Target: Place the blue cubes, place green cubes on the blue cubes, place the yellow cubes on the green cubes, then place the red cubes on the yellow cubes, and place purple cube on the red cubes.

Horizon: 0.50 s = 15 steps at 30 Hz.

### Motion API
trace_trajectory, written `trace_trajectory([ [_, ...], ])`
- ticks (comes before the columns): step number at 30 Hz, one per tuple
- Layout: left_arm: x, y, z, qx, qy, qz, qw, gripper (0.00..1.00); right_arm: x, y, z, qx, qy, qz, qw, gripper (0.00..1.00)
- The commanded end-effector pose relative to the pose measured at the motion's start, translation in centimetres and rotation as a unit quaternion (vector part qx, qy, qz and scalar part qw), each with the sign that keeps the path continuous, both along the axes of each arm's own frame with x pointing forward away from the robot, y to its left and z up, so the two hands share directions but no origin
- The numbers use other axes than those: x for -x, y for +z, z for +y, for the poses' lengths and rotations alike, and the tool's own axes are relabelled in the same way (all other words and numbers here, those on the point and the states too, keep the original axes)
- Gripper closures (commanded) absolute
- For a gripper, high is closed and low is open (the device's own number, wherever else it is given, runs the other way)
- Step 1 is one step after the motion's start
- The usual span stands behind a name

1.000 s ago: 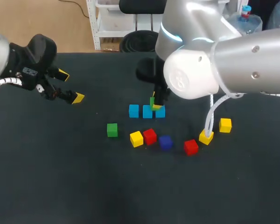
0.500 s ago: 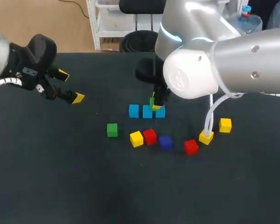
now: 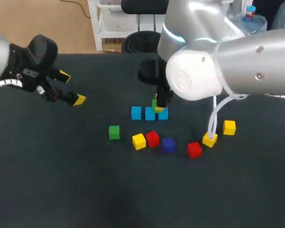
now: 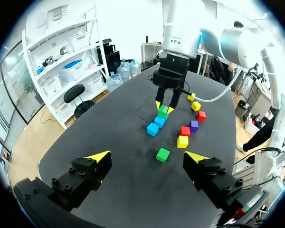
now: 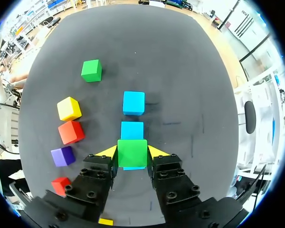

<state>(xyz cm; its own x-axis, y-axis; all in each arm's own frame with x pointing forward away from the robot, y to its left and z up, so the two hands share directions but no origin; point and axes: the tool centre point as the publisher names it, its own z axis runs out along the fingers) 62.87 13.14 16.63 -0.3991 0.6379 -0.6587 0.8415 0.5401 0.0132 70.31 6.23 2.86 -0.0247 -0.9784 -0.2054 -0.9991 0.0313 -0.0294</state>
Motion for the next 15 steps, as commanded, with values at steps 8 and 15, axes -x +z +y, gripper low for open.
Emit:
trace_trajectory([
  [8, -0.02, 0.12, -0.11, -0.004, 0.002, 0.002, 1.000, 0.00, -0.26, -0.09, 0.22, 0.000, 0.001, 0.003, 1.000, 0.82],
  [15, -0.02, 0.12, -0.11, -0.004, 0.002, 0.002, 1.000, 0.00, -0.26, -0.10, 0.26, 0.000, 0.002, 0.003, 1.000, 0.64],
])
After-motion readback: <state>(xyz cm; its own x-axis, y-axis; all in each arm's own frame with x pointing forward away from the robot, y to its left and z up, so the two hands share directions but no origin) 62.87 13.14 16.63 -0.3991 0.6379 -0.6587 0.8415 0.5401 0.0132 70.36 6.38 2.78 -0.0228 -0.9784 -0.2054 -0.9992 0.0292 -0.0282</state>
